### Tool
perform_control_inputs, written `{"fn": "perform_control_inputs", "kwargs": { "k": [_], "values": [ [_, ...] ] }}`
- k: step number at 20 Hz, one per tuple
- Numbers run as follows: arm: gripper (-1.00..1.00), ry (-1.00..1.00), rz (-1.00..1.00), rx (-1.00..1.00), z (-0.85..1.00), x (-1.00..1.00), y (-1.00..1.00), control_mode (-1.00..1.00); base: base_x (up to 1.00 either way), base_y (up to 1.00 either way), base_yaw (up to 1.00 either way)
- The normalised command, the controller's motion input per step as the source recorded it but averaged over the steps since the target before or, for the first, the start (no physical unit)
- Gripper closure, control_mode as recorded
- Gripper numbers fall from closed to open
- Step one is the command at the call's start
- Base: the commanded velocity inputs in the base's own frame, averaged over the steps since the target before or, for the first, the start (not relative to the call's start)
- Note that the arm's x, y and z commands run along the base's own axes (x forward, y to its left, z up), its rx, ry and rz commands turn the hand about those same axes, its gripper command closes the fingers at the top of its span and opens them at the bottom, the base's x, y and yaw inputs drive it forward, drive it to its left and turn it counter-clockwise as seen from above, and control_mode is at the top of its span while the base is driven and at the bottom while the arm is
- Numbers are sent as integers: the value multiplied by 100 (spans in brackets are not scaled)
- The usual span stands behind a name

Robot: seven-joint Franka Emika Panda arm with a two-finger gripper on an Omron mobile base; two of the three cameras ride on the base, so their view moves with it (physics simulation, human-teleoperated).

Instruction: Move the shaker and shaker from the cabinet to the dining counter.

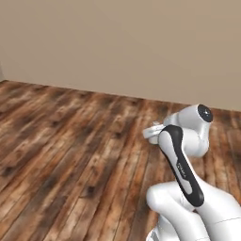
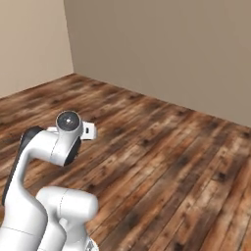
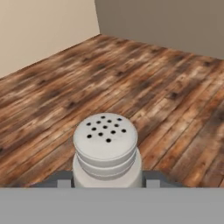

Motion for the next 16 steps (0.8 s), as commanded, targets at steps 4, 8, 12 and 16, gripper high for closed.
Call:
{"fn": "perform_control_inputs", "kwargs": {
  "k": [4, 8, 12, 16],
  "values": [
    [100, 0, 0, 0, 0, 0, 0, 100, 67, 8, -35],
    [100, 0, 0, 0, 0, 0, 0, 100, 68, 9, -36],
    [100, 0, 0, 0, 0, 0, 0, 100, 66, 5, -35],
    [100, 0, 0, 0, 0, 0, 0, 100, 61, 5, -40]
  ]
}}
